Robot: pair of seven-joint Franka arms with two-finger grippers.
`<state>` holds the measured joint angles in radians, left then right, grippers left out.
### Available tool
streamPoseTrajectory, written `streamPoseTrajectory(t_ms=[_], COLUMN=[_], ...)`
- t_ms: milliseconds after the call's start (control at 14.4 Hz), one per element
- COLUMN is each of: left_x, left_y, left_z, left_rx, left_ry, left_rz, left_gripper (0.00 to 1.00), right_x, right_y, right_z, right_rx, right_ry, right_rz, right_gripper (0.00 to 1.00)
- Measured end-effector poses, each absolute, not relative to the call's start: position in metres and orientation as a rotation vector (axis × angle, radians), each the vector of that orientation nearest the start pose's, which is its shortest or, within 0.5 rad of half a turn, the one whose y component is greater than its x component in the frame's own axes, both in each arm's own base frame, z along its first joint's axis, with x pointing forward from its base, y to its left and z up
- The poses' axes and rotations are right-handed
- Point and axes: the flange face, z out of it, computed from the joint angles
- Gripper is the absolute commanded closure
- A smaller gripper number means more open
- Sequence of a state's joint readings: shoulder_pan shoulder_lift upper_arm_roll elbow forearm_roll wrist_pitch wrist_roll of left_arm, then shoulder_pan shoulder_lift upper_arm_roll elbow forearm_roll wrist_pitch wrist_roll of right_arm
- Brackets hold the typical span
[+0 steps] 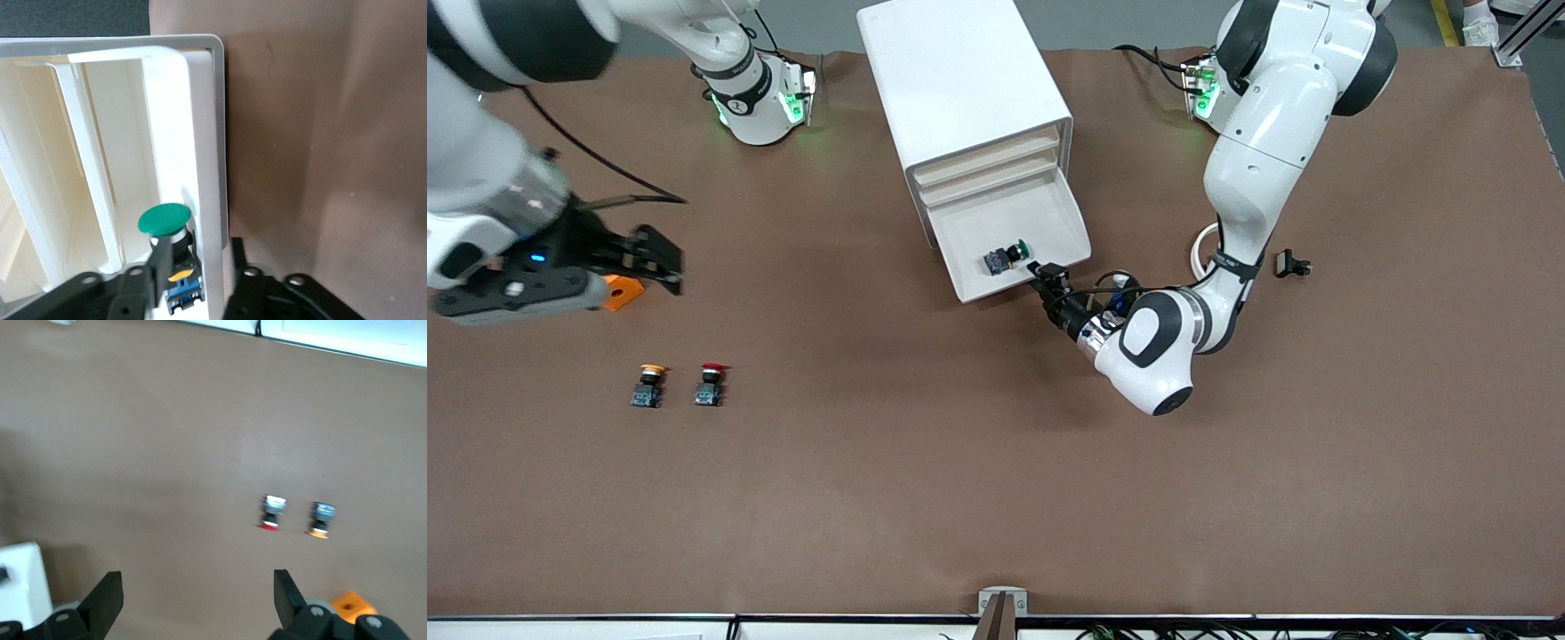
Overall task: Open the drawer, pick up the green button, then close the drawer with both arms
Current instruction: 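Reach the right gripper into the open drawer to the green button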
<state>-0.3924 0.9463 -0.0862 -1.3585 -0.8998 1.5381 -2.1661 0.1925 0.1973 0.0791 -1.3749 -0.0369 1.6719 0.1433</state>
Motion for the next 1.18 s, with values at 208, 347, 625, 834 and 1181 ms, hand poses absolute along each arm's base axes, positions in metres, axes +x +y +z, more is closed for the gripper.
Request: streamPoseTrajectory(t_ms=[208, 347, 625, 834, 1181], left_x=[0.576, 0.603, 0.649, 0.673, 0.675], left_y=[-0.367, -0.348, -0.292, -0.247, -0.182], left_z=[0.173, 0.191, 0.237, 0.312, 0.427], left_rx=[1.578, 1.562, 1.695, 1.824, 2.266], left_ry=[2.555, 2.512, 2.415, 2.331, 2.034], left_rz=[-1.823, -1.764, -1.494, -1.214, -0.719], left_gripper=[0.00, 0.00, 0.00, 0.00, 0.00], right_x=[0.609, 0.607, 0.566, 0.530, 0.514], right_y=[0.204, 0.229, 0.340, 0.408, 0.464], right_z=[0.586, 0.561, 0.523, 0.494, 0.433], right_rx=[-3.123, -3.125, -3.083, -3.023, -2.838], right_ry=[-0.044, 0.109, 0.617, 0.917, 1.298], right_rz=[-0.153, -0.083, 0.004, 0.073, 0.236], right_gripper=[0.00, 0.00, 0.00, 0.00, 0.00])
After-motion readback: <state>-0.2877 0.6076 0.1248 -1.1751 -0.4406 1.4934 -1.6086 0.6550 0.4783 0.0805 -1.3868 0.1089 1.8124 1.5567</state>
